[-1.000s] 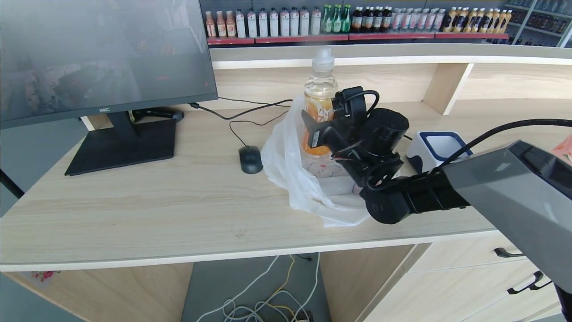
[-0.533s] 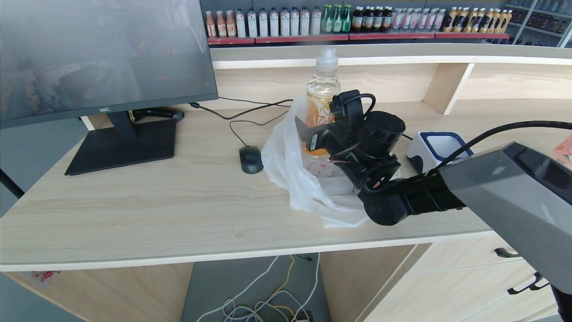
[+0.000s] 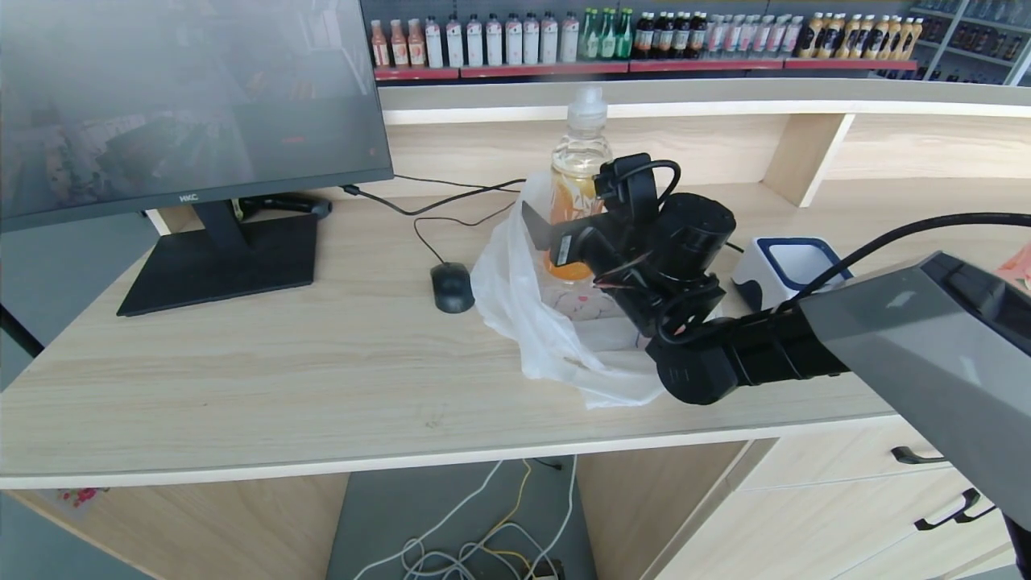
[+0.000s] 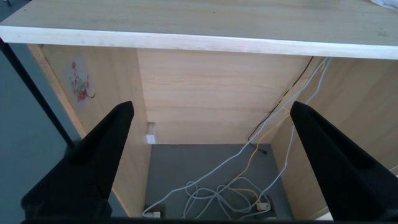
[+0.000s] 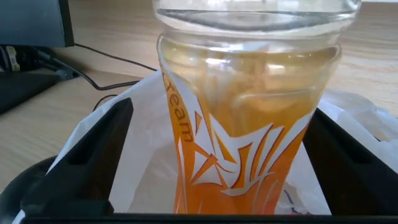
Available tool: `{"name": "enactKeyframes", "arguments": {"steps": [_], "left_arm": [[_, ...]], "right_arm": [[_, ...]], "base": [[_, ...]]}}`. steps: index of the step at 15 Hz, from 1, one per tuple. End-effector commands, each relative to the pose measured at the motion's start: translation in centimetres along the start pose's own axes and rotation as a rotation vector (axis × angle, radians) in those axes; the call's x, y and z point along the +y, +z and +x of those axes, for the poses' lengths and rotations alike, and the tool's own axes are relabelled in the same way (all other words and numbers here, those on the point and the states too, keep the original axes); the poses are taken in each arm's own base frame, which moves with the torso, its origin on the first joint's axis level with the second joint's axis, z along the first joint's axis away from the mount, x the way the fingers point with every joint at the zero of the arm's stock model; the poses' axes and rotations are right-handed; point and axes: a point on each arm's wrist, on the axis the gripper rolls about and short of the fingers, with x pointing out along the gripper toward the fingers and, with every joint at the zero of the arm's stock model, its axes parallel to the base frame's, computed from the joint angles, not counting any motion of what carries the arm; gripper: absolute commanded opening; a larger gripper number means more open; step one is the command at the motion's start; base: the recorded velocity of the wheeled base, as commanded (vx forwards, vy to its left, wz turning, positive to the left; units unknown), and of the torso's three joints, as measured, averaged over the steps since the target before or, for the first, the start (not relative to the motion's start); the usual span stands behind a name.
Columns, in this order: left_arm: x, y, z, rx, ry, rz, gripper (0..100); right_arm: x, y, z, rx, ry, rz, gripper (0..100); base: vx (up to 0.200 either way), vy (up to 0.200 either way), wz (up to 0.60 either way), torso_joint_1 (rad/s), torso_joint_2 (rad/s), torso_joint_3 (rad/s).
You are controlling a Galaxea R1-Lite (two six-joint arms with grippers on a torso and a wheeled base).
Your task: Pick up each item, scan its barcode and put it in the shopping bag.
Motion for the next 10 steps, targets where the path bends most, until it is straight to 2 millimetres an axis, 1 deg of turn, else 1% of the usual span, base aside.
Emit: {"name": "enactKeyframes", "arguments": {"steps": [1,4,7,8,9,10], "left_arm": [[0.0,0.0,0.0,0.000,0.000,0.000,100],[0.0,0.0,0.0,0.000,0.001,0.000,100],[0.0,0.0,0.0,0.000,0.001,0.000,100],[0.0,0.0,0.0,0.000,0.000,0.000,100],[0.0,0.0,0.0,0.000,0.000,0.000,100],[0.0,0.0,0.0,0.000,0.001,0.000,100]], "right_arm": [[0.2,1.8,-0.3,-0.038,0.005,0.006,100],[0.3,3.9,-1.1,-0.075,0.010,0.015,100],[0.0,4.1,-2.5,-0.099,0.003,0.012,100],[0.0,4.2,-2.6,-0.102,0.003,0.013,100],[0.0,5.0,-3.7,-0.134,0.002,0.011,100],[0.0,5.4,-4.4,-0.139,0.005,0.011,100]], "base": [[0.000,0.000,0.00,0.000,0.00,0.000],[0.000,0.000,0.00,0.000,0.00,0.000],[0.000,0.000,0.00,0.000,0.00,0.000],[0.000,0.000,0.00,0.000,0.00,0.000],[0.000,0.000,0.00,0.000,0.00,0.000],[0.000,0.000,0.00,0.000,0.00,0.000]]}}
